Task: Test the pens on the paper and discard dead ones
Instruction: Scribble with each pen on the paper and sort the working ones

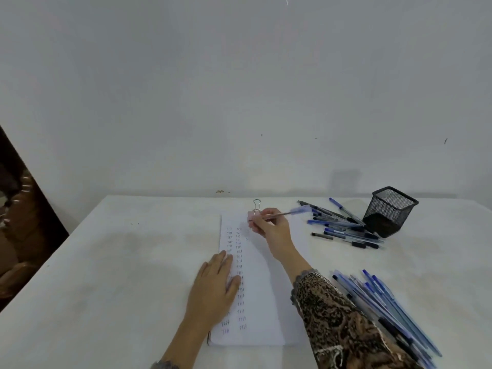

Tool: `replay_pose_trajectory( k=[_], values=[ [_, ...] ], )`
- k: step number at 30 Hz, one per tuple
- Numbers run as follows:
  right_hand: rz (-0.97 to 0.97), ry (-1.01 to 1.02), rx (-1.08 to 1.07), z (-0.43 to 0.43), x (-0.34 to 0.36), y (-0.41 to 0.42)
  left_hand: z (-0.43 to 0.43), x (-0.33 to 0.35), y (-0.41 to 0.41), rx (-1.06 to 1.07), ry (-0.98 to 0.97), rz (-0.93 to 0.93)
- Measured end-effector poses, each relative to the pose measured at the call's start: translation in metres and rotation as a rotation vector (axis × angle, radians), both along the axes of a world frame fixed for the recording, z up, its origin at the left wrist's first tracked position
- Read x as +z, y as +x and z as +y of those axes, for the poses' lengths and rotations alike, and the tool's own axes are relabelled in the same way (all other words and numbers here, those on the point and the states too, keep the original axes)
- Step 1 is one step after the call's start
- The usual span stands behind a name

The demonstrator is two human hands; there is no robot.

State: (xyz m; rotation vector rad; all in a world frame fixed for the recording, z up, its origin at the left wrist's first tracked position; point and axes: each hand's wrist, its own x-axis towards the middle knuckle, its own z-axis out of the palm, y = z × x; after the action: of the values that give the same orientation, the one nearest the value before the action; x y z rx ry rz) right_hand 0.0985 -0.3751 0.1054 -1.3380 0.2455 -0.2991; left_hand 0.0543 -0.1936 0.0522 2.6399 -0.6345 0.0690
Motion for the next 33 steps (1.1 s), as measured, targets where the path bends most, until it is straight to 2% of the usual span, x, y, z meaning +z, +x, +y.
replay_pose_trajectory(
  k=[6,14,26,33],
  values=[
    [0.048,-0.245,-0.120,0.012,-0.018,0.020,0.000,0.001,0.002,-0.001,0.015,0.002],
    [0.057,-0.410,-0.072,0.018,-0.026,0.019,-0.003,0.001,0.003,0.011,0.018,0.013],
    [0.052,-0.431,-0.026,0.018,-0.028,0.022,-0.001,0.002,0.002,0.014,0.026,0.010],
    [0.029,-0.453,-0.083,0.017,-0.030,0.023,-0.001,0.003,0.002,0.013,0.015,0.030]
  ],
)
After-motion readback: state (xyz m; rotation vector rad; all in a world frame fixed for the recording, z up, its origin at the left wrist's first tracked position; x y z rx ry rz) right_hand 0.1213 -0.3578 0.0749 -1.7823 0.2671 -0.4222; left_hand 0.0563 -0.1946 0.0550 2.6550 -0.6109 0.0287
